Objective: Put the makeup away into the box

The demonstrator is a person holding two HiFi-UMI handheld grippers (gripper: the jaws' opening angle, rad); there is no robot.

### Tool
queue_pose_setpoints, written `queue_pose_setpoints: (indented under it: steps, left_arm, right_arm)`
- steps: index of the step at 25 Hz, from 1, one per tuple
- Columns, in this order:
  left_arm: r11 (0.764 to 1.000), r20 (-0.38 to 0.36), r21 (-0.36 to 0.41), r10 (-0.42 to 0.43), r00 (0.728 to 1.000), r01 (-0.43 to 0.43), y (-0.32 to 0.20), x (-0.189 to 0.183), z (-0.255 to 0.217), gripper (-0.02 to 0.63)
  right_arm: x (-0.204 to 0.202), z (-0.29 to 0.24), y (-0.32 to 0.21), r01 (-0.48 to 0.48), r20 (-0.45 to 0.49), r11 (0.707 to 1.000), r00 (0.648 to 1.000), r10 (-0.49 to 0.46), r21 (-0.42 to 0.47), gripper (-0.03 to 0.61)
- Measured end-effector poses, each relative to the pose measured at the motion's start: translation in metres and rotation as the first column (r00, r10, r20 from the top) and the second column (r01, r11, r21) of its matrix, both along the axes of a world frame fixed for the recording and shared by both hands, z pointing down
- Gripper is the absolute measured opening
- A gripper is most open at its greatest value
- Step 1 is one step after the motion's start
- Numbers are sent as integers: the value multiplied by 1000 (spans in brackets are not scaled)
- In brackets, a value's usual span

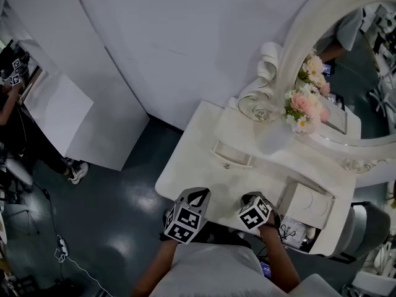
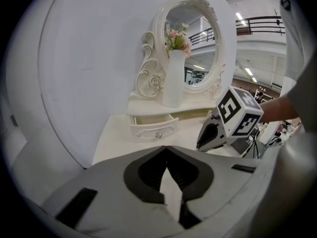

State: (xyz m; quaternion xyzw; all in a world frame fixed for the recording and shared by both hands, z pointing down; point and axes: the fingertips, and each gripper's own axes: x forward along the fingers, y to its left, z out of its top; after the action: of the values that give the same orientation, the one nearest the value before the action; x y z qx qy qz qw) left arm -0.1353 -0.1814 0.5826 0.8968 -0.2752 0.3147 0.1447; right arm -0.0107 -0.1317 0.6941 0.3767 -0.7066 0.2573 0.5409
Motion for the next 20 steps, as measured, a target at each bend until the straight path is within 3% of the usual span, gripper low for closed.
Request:
queue_pose_setpoints:
  steps: [13,20]
  left_arm:
    - [997,-30,43,58,998,-57,-8,5,-20,-5]
    - [989,-51,80,127,991,-123,-12,33,-40,-5]
  right_arm:
    - [10,-55,-21,-165,90,978,984,154,131,41]
    - [20,-93,-19,-228,124,949,971,205,219,41]
